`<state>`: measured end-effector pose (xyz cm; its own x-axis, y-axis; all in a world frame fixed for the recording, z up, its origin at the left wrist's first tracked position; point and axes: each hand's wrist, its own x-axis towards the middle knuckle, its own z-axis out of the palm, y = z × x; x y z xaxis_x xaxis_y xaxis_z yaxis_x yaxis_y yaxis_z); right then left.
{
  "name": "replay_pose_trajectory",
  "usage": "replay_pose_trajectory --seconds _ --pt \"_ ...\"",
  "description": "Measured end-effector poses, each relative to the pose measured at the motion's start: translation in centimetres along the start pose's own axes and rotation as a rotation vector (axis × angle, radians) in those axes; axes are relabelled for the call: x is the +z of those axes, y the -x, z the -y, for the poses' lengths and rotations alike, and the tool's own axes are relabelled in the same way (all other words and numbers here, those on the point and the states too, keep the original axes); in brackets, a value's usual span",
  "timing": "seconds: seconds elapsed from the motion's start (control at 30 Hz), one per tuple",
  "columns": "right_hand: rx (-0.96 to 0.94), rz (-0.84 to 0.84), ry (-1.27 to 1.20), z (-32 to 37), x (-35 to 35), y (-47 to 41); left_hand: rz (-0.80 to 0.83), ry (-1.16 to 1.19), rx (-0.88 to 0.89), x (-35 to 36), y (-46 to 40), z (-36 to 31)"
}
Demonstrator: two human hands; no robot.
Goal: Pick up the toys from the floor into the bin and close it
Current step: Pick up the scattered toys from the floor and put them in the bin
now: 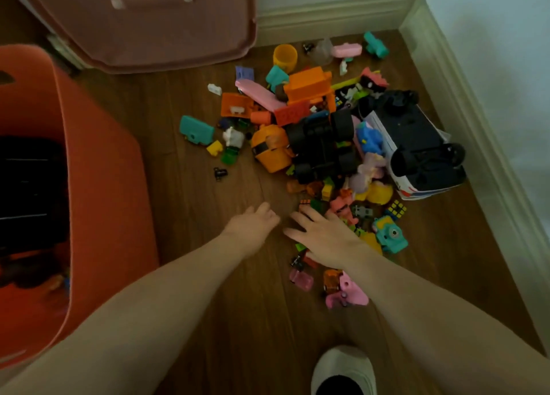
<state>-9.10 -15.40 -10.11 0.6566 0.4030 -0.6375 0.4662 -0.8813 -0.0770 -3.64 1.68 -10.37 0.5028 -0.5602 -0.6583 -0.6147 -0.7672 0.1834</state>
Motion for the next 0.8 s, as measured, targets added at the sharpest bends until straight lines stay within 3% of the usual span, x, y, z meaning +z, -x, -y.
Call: replay_pose_trajectory --seconds 0.37,0.47,0.53,0.67,0.8 --pt "-0.188 -0.010 0.026 -1.3 1.7 0.4 -0.032 0.063 -0.108 -0.1 -2.2 -1.6" --pt "-0.148 -0.131 -0.095 -1.7 2.5 0.5 -0.076 0.137 -0.094 -0.4 -2.6 -2.2" --pt "-0.096 -0.275 -0.271 -2.2 2.8 0.3 -0.135 0.191 -0.053 -0.8 -2.7 -2.7" --pt "0.147 -0.524 -0.894 -3.7 2.2 1.0 -0.213 0.192 0.051 -1.0 -3.4 -4.0" --pt "0.351 -0.557 -1.647 -5.5 0.9 3.0 -0.247 0.171 0.097 -0.3 -3.5 -4.8"
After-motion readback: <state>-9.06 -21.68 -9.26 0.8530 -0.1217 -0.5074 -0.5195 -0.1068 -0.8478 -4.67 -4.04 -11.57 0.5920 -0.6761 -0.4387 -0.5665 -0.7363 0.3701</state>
